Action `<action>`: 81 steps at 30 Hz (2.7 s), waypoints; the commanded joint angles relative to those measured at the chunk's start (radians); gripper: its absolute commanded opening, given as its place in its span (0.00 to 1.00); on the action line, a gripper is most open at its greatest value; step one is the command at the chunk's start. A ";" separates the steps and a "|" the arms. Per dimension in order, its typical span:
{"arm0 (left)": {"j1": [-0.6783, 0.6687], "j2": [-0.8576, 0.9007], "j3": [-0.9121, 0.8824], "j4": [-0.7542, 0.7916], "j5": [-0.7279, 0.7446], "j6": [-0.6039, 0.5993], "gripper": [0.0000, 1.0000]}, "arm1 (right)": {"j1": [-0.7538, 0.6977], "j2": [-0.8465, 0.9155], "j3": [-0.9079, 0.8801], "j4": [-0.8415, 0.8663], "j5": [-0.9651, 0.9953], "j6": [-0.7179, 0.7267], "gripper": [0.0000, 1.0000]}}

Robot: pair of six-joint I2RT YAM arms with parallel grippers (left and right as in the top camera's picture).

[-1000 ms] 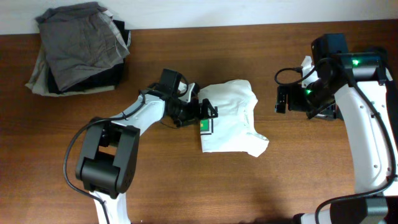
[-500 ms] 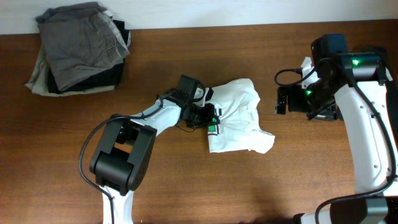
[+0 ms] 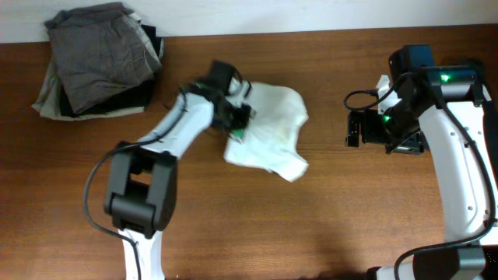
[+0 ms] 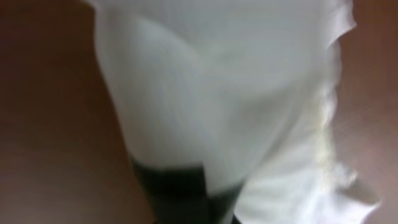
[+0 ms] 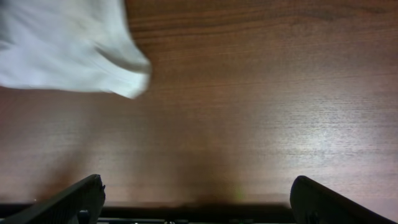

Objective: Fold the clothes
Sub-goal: 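Lift the white T-shirt with the left gripper and carry it to the stack, then lower the T-shirt onto the clothes stack and open the left gripper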

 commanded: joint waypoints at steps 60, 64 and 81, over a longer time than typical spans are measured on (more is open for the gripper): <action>0.758 0.206 0.567 -0.097 -0.194 0.196 0.99 | -0.006 -0.010 0.016 -0.127 0.050 0.000 0.99; 0.751 0.192 0.567 -0.140 -0.156 0.121 0.99 | -0.006 -0.010 0.016 -0.128 0.047 0.000 0.99; 0.752 0.332 0.566 -0.206 0.001 0.069 0.81 | -0.004 -0.010 0.016 -0.120 0.047 0.000 0.99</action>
